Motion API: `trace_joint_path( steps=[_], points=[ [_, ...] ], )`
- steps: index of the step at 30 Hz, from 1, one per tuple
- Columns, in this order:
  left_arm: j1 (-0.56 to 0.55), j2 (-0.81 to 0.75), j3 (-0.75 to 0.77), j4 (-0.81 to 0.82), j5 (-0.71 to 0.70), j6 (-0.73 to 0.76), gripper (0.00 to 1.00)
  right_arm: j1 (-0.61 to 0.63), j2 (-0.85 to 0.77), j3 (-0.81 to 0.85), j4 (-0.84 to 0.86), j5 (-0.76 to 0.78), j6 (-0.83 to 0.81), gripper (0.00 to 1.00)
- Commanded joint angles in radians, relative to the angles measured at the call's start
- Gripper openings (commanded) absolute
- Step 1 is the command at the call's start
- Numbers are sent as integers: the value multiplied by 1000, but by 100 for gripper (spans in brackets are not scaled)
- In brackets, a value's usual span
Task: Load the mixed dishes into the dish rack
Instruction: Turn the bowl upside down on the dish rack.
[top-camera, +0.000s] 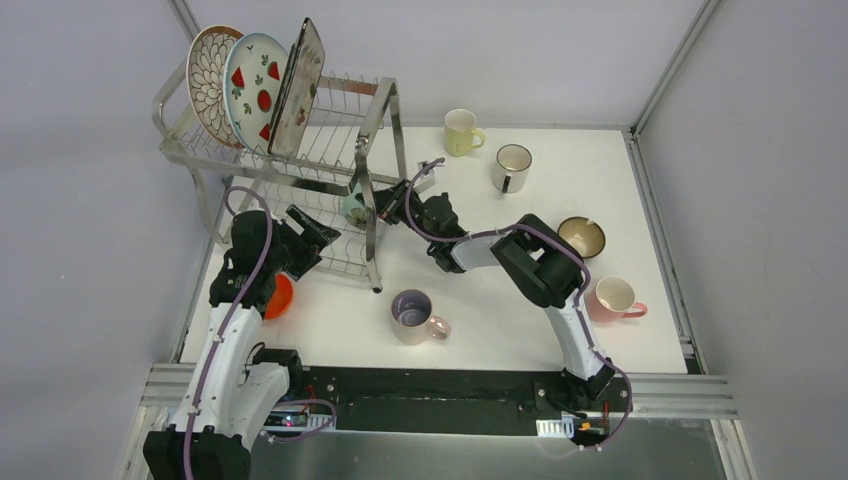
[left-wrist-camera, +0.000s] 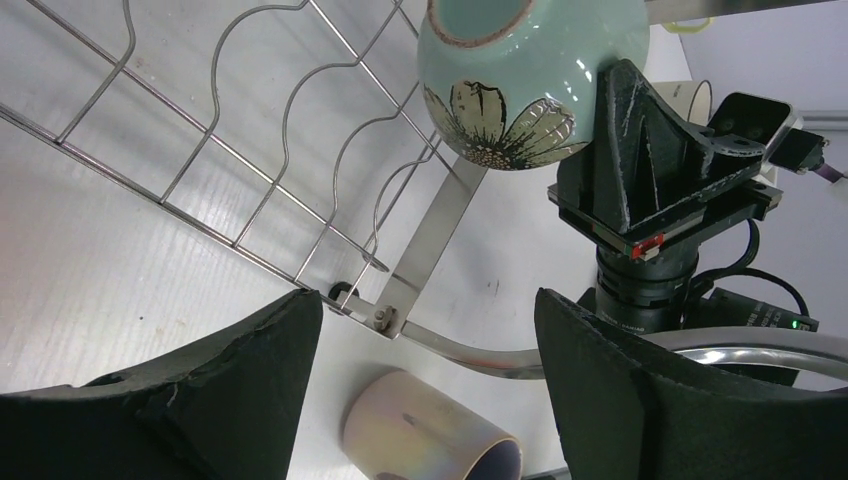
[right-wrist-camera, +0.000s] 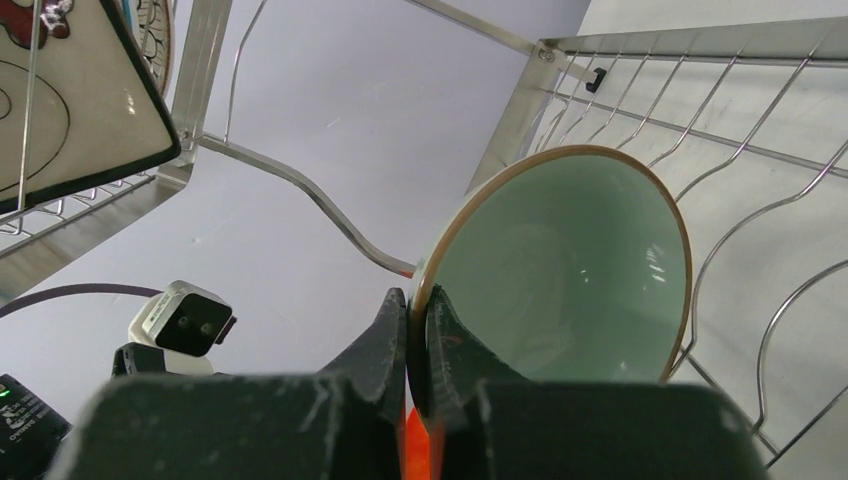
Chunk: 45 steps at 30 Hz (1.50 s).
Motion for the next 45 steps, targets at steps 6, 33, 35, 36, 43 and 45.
trace_joint_path(
  steps=[6,33,35,36,43,45],
  points=[
    [5,6,10,26,-40,64,79,-4,14,-57,93,57,50,2],
    [5,16,16,20,-50,90,80,-3,123,5,144,34,195,0],
    [5,15,16,20,-52,91,79,-1,124,5,144,40,200,0],
    [5,15,17,21,-51,92,79,-1,126,5,144,41,202,0],
    [5,20,22,20,-51,98,80,-1,127,-11,144,53,217,3],
    [5,20,24,18,-52,101,80,-1,125,-12,142,51,216,9]
  ],
)
